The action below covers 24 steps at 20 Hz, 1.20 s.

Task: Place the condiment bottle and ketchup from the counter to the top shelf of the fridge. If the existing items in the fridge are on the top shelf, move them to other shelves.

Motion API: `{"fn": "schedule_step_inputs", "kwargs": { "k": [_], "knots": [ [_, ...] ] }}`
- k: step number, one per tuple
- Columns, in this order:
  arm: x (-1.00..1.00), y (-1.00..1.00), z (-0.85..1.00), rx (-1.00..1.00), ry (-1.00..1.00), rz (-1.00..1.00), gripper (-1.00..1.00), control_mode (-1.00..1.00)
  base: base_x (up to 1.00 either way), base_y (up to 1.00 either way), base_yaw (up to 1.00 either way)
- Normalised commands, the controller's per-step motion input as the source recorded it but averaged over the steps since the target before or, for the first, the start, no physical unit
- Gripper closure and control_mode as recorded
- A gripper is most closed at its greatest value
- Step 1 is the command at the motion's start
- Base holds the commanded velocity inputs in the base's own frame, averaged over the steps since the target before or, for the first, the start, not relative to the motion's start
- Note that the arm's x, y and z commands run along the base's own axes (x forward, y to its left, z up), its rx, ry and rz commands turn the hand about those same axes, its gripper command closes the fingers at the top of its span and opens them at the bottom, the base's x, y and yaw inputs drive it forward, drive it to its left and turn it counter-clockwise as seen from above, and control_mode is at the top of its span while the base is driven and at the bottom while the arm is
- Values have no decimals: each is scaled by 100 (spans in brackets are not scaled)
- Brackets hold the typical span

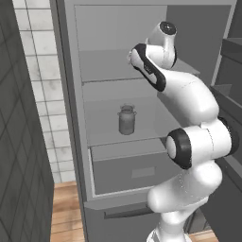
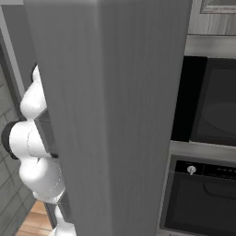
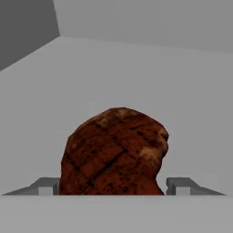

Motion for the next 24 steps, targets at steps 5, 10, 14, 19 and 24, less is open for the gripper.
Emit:
{"fn": "schedule_step_inputs", "kwargs": {
  "k": [5, 10, 14, 19, 24],
  "knots": [
    [-100, 24, 24, 0, -47, -5, 100, -100, 0, 0, 0],
    [-100, 15, 50, 0, -42, -9, 100, -100, 0, 0, 0],
    [-100, 2, 53, 3, -22, -16, 100, -100, 0, 0, 0],
    [-100, 0, 49, 11, -6, -20, 100, -100, 0, 0, 0],
    [-100, 0, 49, 21, 7, -19, 100, -100, 0, 0, 0]
  ]
}}
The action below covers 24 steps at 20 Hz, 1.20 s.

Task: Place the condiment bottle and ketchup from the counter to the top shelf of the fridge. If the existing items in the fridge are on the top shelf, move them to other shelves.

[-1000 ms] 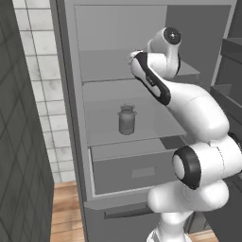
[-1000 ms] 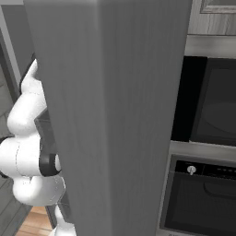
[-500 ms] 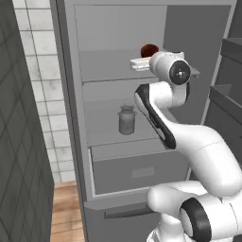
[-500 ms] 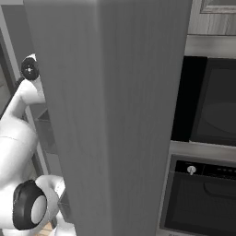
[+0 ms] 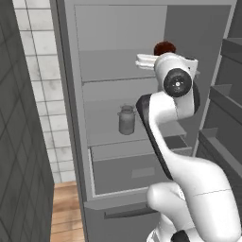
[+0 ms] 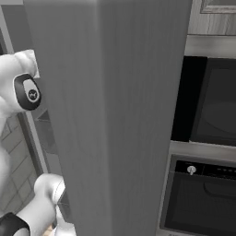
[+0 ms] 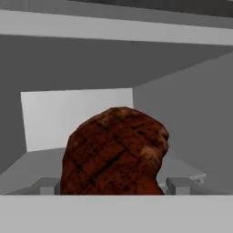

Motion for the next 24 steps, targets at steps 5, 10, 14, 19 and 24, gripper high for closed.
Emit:
{"fn": "schedule_step_inputs", "kwargs": {
  "k": [5, 10, 14, 19, 24],
  "knots": [
    [-100, -1, -4, 13, 29, -10, 100, -100, 0, 0, 0],
    [-100, -23, -87, 13, 61, 0, 100, -100, 0, 0, 0],
    [-96, -41, -100, 13, 63, 0, 100, -100, 0, 0, 0],
    [-3, -12, -65, 1, 17, -2, 100, -100, 0, 0, 0],
    [61, -8, -55, 0, 2, 4, 100, -100, 0, 0, 0]
  ]
}}
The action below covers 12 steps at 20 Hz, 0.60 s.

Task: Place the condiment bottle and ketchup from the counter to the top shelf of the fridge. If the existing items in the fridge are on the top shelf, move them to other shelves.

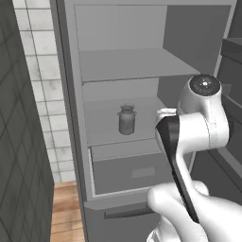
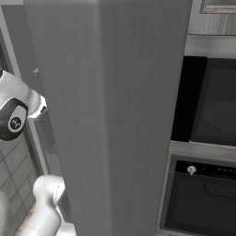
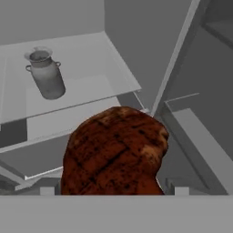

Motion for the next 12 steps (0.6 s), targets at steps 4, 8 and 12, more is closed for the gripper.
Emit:
{"fn": "schedule_step_inputs", "kwargs": {
  "k": [4, 8, 12],
  "knots": [
    [85, -27, -13, 2, 2, 3, 100, -100, 0, 0, 0],
    [74, -27, -13, 0, 0, 4, 100, -100, 0, 0, 0],
    [69, -15, -28, 0, 0, 5, 100, -100, 0, 0, 0]
  ]
}}
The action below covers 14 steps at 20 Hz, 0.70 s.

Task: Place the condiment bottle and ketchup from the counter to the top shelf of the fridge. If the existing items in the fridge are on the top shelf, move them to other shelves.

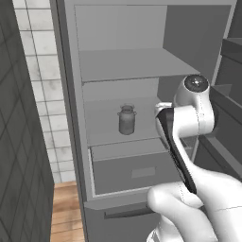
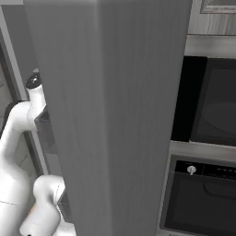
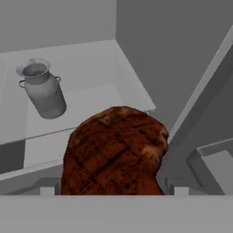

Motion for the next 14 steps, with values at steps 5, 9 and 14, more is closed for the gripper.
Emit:
{"fn": "schedule_step_inputs", "kwargs": {
  "k": [5, 9, 14],
  "knots": [
    [66, -1, -55, 0, 0, 4, 100, -100, 0, 0, 0],
    [58, -14, -46, 0, 0, 7, 100, -100, 0, 0, 0],
    [62, -16, -37, 0, 0, 8, 100, -100, 0, 0, 0]
  ]
}}
